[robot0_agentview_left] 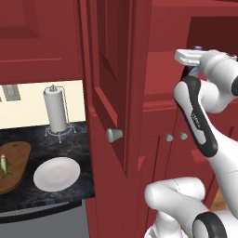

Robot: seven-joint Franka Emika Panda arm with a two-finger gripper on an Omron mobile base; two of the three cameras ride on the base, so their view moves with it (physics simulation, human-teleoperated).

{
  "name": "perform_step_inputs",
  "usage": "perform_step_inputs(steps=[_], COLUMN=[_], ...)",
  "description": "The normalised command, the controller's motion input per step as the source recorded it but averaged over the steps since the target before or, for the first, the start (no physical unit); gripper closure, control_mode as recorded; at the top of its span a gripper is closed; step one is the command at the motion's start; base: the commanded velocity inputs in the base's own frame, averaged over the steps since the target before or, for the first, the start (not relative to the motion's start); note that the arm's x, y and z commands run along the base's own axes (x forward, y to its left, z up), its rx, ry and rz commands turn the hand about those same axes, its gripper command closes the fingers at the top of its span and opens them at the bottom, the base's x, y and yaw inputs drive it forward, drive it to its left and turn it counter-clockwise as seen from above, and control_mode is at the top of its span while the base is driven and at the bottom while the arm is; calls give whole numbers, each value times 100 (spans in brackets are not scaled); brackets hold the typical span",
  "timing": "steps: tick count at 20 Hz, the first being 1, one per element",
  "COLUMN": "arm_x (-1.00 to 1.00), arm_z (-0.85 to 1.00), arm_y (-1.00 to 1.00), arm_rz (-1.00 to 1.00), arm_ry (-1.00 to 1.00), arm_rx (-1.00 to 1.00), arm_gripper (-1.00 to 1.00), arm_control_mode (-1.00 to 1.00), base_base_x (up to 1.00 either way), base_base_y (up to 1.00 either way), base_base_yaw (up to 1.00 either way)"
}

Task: Pick the fish from the plate and place it on the cutting board. Then pick the condiment bottle from the cabinet and place it next to the cutting board.

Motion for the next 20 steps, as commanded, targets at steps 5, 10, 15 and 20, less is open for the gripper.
perform_step_inputs(steps=[5, 10, 15, 20], arm_x=[-35, -40, -51, -59], arm_z=[13, 20, 14, 5], arm_y=[0, 0, 0, 0], arm_rz=[0, 0, 0, 0], arm_ry=[0, 0, 0, 0], arm_rx=[-3, -4, -2, 0], arm_gripper=[100, 100, 100, 100], arm_control_mode=[-100, -100, -100, -100], base_base_x=[0, 0, 0, 0], base_base_y=[0, 0, 0, 0], base_base_yaw=[0, 0, 0, 0])
